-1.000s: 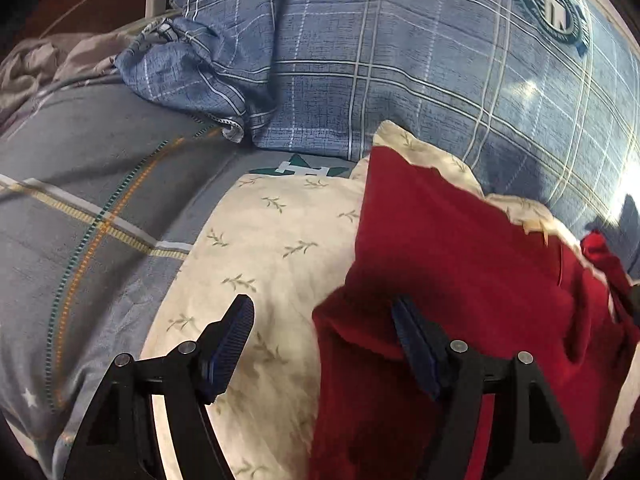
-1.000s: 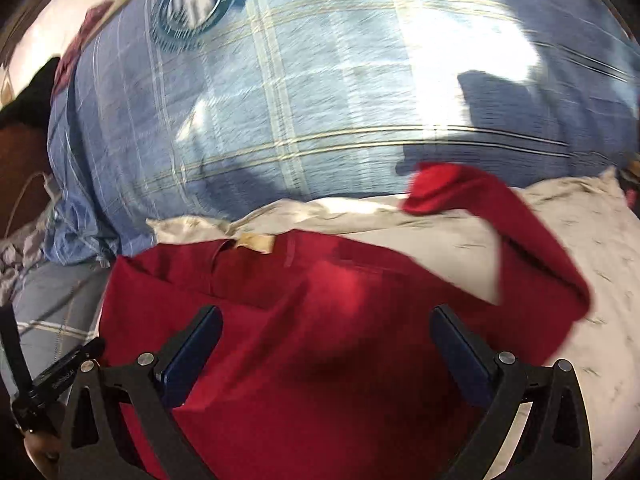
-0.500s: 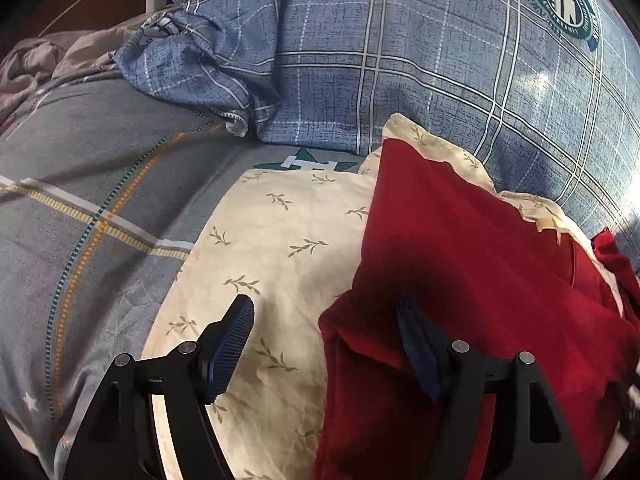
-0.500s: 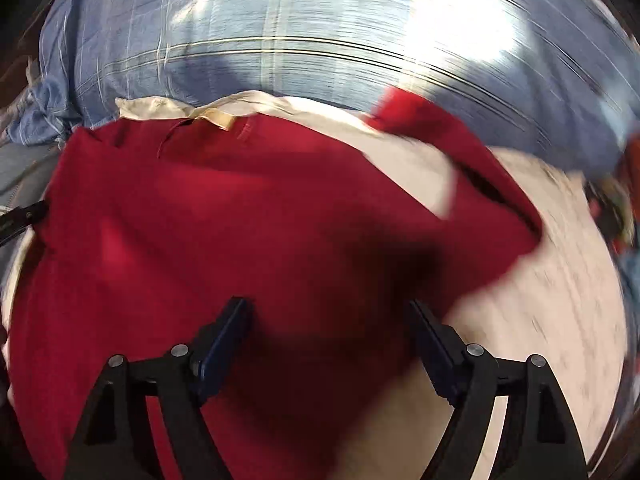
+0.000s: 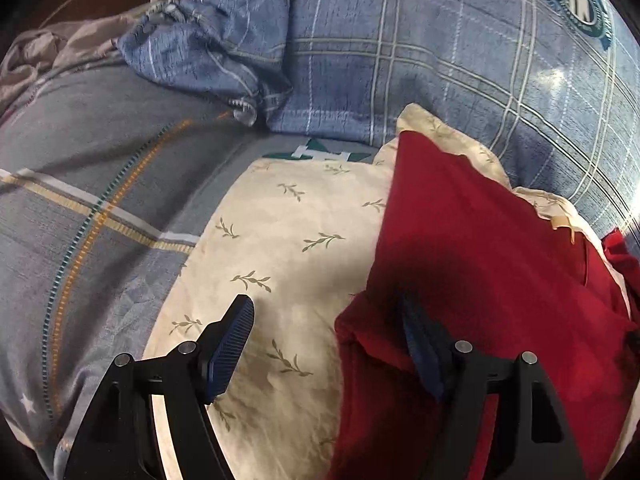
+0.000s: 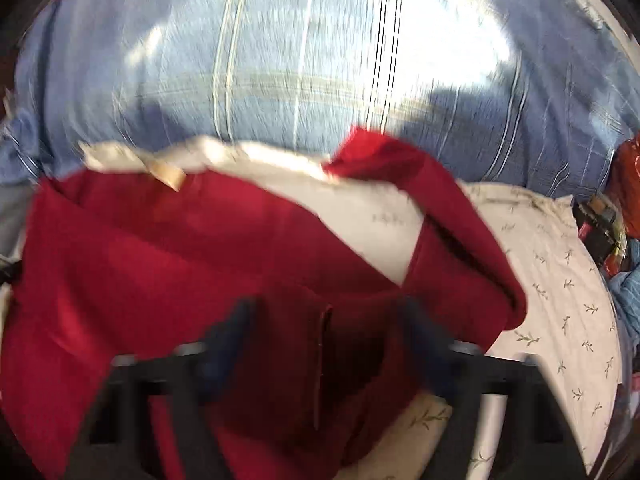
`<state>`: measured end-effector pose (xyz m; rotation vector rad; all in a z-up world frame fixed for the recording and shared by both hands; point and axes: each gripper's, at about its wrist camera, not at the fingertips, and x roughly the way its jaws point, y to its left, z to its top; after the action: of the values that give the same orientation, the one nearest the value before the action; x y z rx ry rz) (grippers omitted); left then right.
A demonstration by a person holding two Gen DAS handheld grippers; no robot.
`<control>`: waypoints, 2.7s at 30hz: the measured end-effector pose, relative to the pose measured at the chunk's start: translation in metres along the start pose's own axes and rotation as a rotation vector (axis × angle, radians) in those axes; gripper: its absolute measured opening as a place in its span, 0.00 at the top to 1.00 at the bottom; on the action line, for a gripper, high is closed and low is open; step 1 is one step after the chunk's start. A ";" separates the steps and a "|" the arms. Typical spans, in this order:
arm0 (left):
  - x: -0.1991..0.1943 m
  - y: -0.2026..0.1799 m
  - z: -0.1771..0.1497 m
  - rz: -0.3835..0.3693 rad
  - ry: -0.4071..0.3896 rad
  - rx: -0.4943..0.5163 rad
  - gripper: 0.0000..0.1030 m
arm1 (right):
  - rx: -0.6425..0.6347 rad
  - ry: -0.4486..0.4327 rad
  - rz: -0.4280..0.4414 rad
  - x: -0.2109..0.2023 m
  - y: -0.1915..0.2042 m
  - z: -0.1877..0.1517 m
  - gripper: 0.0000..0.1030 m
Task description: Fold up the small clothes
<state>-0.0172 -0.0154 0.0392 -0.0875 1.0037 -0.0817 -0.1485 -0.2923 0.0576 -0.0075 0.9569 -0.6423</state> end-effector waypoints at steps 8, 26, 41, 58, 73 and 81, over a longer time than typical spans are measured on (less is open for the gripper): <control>0.002 0.007 0.009 -0.013 0.003 -0.025 0.28 | -0.054 -0.146 -0.041 -0.018 0.011 0.021 0.89; -0.052 0.045 -0.012 -0.151 0.049 -0.044 0.30 | -0.216 -0.069 0.508 -0.116 0.144 -0.062 0.30; -0.071 0.026 -0.070 -0.169 0.123 0.075 0.53 | -0.034 -0.013 0.508 -0.109 0.094 -0.081 0.29; -0.091 0.062 -0.079 -0.218 0.096 0.047 0.95 | 0.048 -0.032 0.446 -0.107 0.051 -0.078 0.26; -0.123 0.003 -0.024 -0.214 -0.031 0.112 0.35 | 0.227 -0.086 0.217 -0.074 -0.036 -0.037 0.26; -0.042 -0.048 -0.009 -0.186 0.059 0.141 0.35 | 0.096 0.026 0.178 -0.006 -0.008 -0.013 0.29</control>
<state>-0.0488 -0.0586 0.0744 -0.0494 1.0437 -0.3257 -0.1650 -0.2923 0.0566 0.1694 0.9388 -0.5243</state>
